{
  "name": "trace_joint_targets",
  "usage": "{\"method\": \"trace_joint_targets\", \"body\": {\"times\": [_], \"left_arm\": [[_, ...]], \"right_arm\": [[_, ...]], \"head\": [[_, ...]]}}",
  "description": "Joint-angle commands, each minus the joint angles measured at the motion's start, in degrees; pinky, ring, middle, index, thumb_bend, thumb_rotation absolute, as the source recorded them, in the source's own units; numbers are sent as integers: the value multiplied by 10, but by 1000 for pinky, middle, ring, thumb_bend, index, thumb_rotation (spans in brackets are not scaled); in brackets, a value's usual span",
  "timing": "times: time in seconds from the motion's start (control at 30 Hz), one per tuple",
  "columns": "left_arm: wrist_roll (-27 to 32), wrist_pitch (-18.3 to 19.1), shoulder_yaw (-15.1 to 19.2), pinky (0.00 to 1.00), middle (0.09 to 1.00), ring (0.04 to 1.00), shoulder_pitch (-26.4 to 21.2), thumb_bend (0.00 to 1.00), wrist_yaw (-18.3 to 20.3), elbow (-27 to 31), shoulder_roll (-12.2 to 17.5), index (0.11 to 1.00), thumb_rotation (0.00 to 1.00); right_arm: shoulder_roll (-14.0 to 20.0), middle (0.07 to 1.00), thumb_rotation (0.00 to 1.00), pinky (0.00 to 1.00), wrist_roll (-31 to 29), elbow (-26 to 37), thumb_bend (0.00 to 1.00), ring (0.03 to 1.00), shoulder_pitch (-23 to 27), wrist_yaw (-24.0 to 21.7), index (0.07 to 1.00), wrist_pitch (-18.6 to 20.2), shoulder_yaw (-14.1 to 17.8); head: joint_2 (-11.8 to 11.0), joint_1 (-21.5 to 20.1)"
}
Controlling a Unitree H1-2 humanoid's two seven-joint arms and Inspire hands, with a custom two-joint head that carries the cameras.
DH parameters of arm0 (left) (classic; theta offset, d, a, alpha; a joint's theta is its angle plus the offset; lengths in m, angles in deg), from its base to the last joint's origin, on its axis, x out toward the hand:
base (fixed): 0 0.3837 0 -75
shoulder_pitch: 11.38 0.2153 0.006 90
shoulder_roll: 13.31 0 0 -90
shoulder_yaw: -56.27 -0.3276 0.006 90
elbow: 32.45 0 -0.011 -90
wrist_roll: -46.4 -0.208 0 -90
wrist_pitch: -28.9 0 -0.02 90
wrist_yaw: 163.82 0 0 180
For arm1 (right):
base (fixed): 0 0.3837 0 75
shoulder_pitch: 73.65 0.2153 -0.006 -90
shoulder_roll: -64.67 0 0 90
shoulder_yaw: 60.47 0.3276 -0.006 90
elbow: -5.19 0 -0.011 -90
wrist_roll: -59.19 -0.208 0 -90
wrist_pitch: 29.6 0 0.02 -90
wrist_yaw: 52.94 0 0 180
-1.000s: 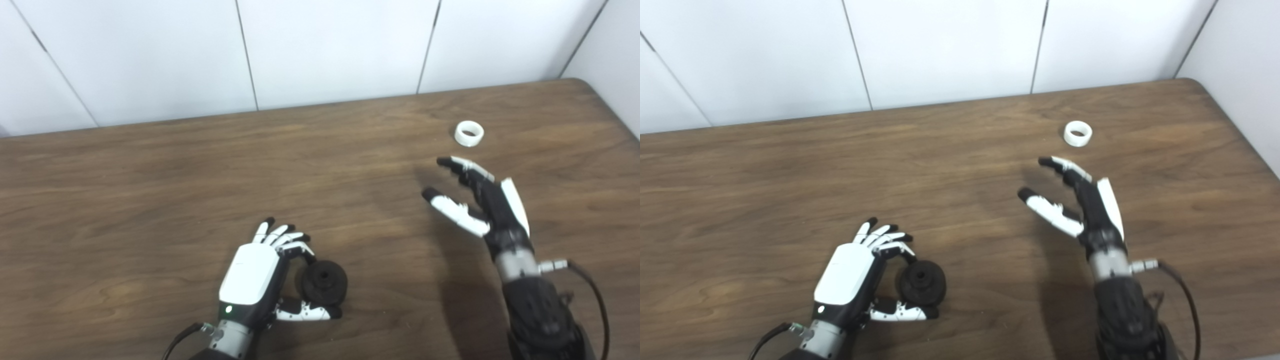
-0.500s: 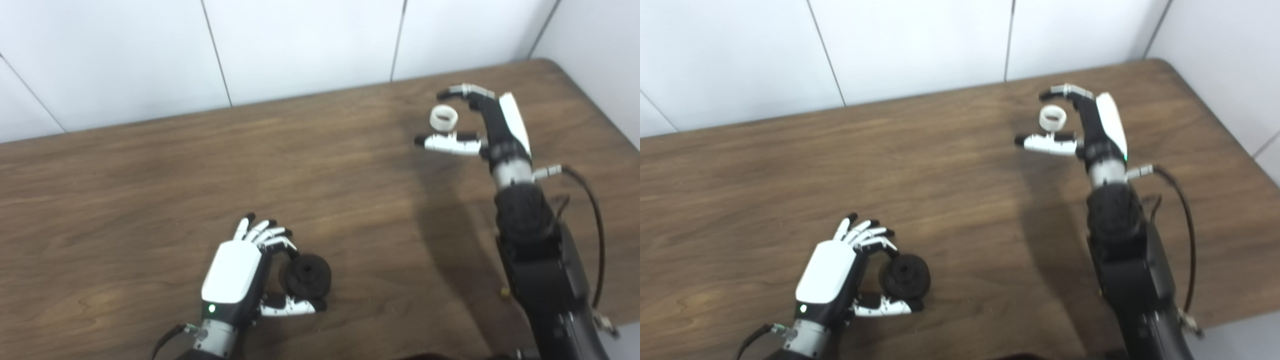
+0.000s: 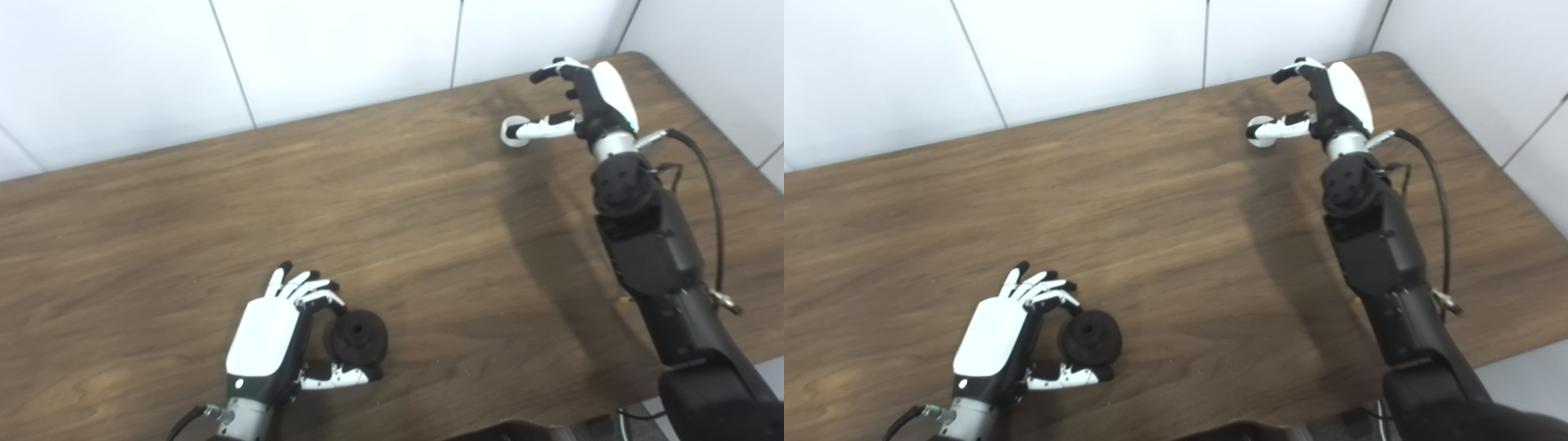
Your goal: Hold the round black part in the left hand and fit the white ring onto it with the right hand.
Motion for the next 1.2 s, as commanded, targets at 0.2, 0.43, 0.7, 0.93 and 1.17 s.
{"method": "trace_joint_targets", "body": {"times": [0.2, 0.43, 0.7, 0.93, 1.17], "left_arm": [[-8, 5, 3, 1000, 755, 868, 14, 524, 18, 5, 11, 483, 52], [-10, 6, 2, 1000, 758, 867, 15, 524, 18, 5, 8, 483, 52], [-9, 9, 3, 1000, 762, 872, 16, 524, 19, 7, 3, 483, 52], [-14, 13, 2, 1000, 762, 872, 18, 524, 24, 11, 0, 483, 53], [-13, 16, 0, 1000, 762, 872, 19, 524, 25, 13, -2, 483, 52]], "right_arm": [[28, 920, 186, 907, 62, -58, 867, 953, 67, -34, 694, -2, -9], [34, 930, 220, 965, 108, -104, 874, 977, 93, -59, 709, -1, -25], [39, 926, 237, 981, 137, -135, 897, 983, 108, -70, 711, -2, -45], [56, 931, 232, 1000, 141, -157, 922, 1000, 118, -70, 699, -2, -69], [70, 942, 241, 1000, 146, -168, 898, 1000, 126, -79, 691, -2, -84]], "head": [[-3, -2], [-6, 2], [-7, 3], [-7, 6], [-8, 6]]}}
